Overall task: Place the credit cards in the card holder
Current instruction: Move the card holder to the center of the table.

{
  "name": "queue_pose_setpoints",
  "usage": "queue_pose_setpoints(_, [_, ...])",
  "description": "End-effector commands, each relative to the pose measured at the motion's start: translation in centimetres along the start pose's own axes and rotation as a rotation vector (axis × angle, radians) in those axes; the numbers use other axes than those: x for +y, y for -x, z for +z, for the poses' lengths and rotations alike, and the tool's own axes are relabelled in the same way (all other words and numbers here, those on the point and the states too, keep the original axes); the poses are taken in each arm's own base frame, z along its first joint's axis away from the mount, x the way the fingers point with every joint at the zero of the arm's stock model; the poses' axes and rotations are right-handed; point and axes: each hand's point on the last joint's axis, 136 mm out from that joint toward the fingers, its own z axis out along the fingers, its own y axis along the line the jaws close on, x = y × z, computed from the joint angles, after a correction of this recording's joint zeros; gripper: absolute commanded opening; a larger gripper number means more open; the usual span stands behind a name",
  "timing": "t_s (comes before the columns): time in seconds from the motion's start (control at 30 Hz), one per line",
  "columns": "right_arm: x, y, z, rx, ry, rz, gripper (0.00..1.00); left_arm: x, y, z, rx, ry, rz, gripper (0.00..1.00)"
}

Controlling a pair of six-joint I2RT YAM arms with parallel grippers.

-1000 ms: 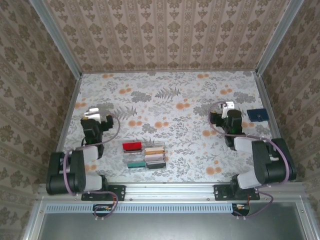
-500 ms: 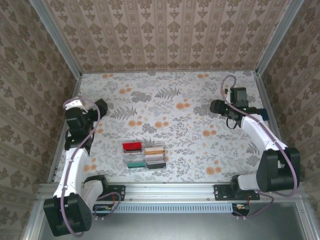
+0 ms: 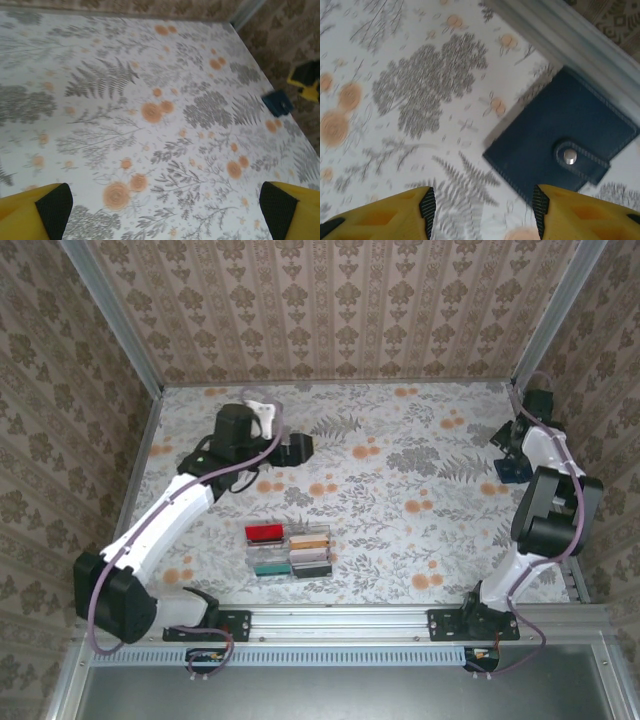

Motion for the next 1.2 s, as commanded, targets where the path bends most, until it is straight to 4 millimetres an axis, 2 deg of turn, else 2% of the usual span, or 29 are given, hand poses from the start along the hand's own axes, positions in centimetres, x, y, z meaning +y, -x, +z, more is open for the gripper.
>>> queue_pose_setpoints(0.0, [-1.2, 0.6, 1.9, 0.053, -0.097, -0.008, 0.57, -1.5, -0.4, 0.6, 0.05, 0.005, 0.07, 1.0])
queue_pose_setpoints(0.2, [-2.1, -0.6, 6.6, 0.163, -0.148, -0.032, 0.56, -3.1, -0.4, 1.9, 0.063, -0.005, 0.081, 1.0])
queue_pose_setpoints(0.27, [-2.0, -1.9, 7.5, 0.228, -0.14, -0.056, 0.51, -3.1, -0.4, 2.2, 0.074, -0.002, 0.079, 1.0])
queue_pose_setpoints(0.37, [-1.0, -4.5, 7.7, 0.346, -0.079, -0.104, 0.46, -3.4, 0.2, 2.4, 0.068, -0.002, 0.081, 1.0])
queue_pose_setpoints(0.43, [-0.7, -5.8, 6.6, 0.385, -0.077, -0.155, 0.42, -3.6, 0.6, 2.7, 0.065, -0.006, 0.082, 1.0])
queue_pose_setpoints(0.57, [1.5, -9.5, 3.9, 0.449, -0.002, -0.277, 0.42, -3.9, 0.8, 3.8, 0.081, -0.011, 0.08, 1.0])
queue_pose_setpoints(0.67, [4.1, -13.7, 1.6, 0.538, 0.073, -0.379, 0.43, -4.1, 0.5, 5.0, 0.102, -0.026, 0.071, 1.0])
queue_pose_setpoints(0.77, [6.5, -18.8, -1.2, 0.622, 0.139, -0.488, 0.43, -4.3, -0.3, 5.9, 0.137, -0.039, 0.054, 1.0])
queue_pose_setpoints(0.83, [8.6, -22.5, -3.7, 0.678, 0.251, -0.517, 0.42, -4.3, -1.1, 6.4, 0.16, -0.041, 0.037, 1.0])
queue_pose_setpoints(0.93, [10.1, -26.2, -7.1, 0.691, 0.334, -0.561, 0.42, -4.5, -1.9, 6.6, 0.177, -0.054, 0.026, 1.0])
queue_pose_setpoints(1.0, [11.2, -27.4, -9.4, 0.688, 0.435, -0.561, 0.42, -5.0, -2.3, 6.7, 0.182, -0.074, 0.023, 0.97])
queue_pose_setpoints(1.03, [11.7, -27.3, -10.5, 0.669, 0.485, -0.552, 0.42, -5.1, -2.6, 6.9, 0.189, -0.085, 0.015, 0.96])
queue_pose_setpoints(1.1, [10.9, -25.9, -11.1, 0.589, 0.467, -0.533, 0.43, -5.7, -3.1, 7.5, 0.203, -0.113, -0.004, 0.9])
queue_pose_setpoints(1.17, [9.3, -24.0, -10.4, 0.503, 0.409, -0.503, 0.43, -6.8, -3.6, 8.3, 0.231, -0.156, -0.028, 0.83])
